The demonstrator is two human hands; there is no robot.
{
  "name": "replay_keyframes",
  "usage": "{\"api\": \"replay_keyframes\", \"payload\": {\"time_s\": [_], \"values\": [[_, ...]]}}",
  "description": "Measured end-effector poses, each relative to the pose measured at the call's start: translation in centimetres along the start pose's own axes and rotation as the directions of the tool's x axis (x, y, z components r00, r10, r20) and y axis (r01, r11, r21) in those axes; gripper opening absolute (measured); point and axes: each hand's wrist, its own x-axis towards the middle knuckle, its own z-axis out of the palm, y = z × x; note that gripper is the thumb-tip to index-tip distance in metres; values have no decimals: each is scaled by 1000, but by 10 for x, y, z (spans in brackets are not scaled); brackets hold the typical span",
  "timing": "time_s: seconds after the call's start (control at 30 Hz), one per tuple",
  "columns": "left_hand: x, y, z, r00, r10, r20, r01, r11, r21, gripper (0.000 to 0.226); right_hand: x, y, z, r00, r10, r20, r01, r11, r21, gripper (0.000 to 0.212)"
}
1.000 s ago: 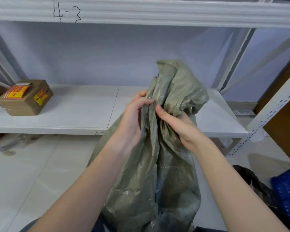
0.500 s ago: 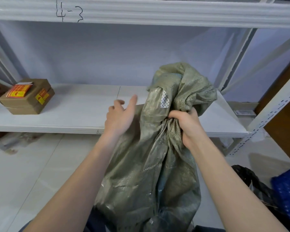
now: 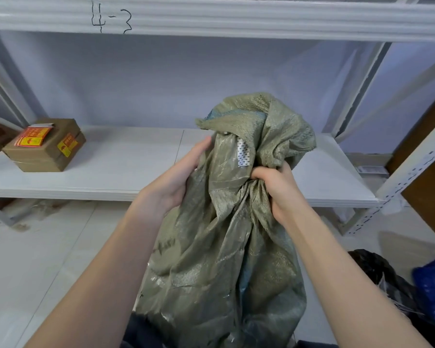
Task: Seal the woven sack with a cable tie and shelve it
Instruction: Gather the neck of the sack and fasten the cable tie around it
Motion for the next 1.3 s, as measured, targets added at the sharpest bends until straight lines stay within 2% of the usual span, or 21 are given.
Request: {"api": "replay_keyframes", "payload": {"time_s": [0.03,0.1,0.13,0.3,0.4,0.47,0.53,0.63,0.73,0.8,0.83,0.9,0.93,0.97,1.03,1.1,1.17,1.2,1.3], "values": [[-2,2,4,999,43,21,-42,999,-21,46,0,0,0,1000,-11,12,11,1000,4,48],[-2,2,6,993,115,-8,-115,991,-67,68,0,0,-1,998,-46,30,46,999,8,44],[-1,1,6,987,156,-30,-158,983,-91,72,-1,0,-1,997,-67,38,67,998,5,44],[-8,7,10,945,291,-146,-309,944,-117,52,-3,-2,1,987,-113,110,121,991,-61,34],[-9,9,18,901,368,-229,-387,921,-44,22,-5,-2,1,979,-94,180,104,993,-47,35],[-13,9,24,877,419,-233,-446,892,-75,9,-5,-1,1,977,-83,195,90,995,-29,37],[-14,9,28,873,448,-196,-476,870,-132,12,-4,-1,-1,972,-74,225,79,997,-13,39],[-12,8,30,875,448,-184,-479,856,-192,31,-8,-3,-3,945,-90,314,86,996,26,27],[-10,6,31,887,433,-163,-458,872,-174,47,-10,-3,-3,930,-107,353,97,994,45,27],[-8,6,33,878,460,-135,-473,876,-91,46,-10,-1,-2,927,-113,358,89,993,83,28],[-4,4,33,852,504,-139,-505,863,35,41,-10,-1,-1,924,-110,366,73,991,113,28],[2,1,36,764,633,-123,-558,745,366,34,-10,-1,0,917,-97,388,35,986,165,23],[6,-3,37,727,677,-115,-547,671,501,37,-11,-1,-1,910,-95,403,32,987,160,18],[6,-7,38,727,671,-142,-500,660,561,41,-12,-2,0,904,-92,417,37,990,137,16],[3,-10,43,777,588,-223,-436,760,482,43,-14,-3,1,902,-93,422,58,994,95,17],[-2,-6,46,875,443,-194,-394,885,248,49,-13,-3,2,916,-104,386,80,994,77,19],[-6,1,45,934,356,-16,-357,933,-50,57,-12,-2,3,945,-121,305,113,993,43,22],[-8,5,42,941,332,59,-329,942,-66,58,-10,-1,3,954,-132,269,128,991,30,21],[-13,6,30,953,196,229,-248,943,223,57,-9,0,4,959,-162,234,171,985,-17,18]]}}
